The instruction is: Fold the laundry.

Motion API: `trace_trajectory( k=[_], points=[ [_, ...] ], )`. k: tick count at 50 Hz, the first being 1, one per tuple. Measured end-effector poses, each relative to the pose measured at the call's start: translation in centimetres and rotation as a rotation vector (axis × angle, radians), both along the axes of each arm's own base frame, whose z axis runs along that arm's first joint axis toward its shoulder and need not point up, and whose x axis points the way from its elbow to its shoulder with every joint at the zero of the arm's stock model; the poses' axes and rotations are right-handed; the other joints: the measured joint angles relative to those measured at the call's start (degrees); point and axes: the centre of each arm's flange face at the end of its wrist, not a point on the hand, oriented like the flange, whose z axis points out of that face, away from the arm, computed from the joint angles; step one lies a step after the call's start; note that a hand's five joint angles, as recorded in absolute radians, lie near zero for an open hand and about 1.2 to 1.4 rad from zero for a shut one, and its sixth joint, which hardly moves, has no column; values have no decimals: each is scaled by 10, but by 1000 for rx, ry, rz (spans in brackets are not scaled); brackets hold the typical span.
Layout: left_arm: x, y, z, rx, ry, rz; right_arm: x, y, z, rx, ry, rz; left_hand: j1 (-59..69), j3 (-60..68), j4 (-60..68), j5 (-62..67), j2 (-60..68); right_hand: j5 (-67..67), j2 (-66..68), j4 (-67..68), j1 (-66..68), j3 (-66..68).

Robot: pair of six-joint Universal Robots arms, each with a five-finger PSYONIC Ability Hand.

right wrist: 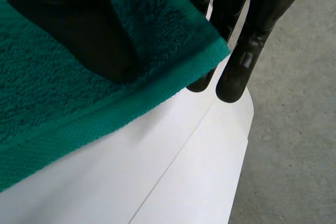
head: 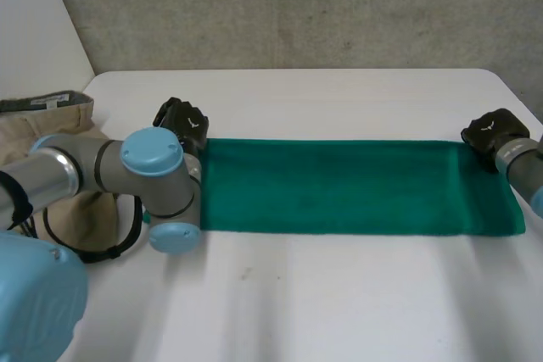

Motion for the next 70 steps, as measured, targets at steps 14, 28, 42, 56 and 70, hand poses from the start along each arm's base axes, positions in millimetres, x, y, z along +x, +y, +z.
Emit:
trace_trajectory(
  k=[14, 28, 42, 56, 70],
  points=[
    [-13, 13, 0, 2, 17, -36, 11, 2, 50, -89, -198, -67, -551, -563, -573, -527, -569, -503, -506, -511, -418, -518],
    [21, 80, 79, 58, 312, -75, -18, 66, 102, 58, -478, 19, -551, -563, -573, -527, -569, -503, -506, -511, -418, -518],
    [45, 126, 61, 231, 454, -122, -54, 100, 31, 298, -467, -6, -551, -563, -573, -527, -569, -422, -414, -422, -342, -420],
    [49, 124, 55, 243, 443, -103, -62, 87, -5, 268, -446, -10, -551, -563, -573, -527, -569, -313, -291, -306, -244, -303],
    [50, 125, 52, 253, 437, -99, -72, 78, -11, 254, -445, -29, -551, -563, -573, -527, -569, 22, 42, 35, 23, 35]
  ],
)
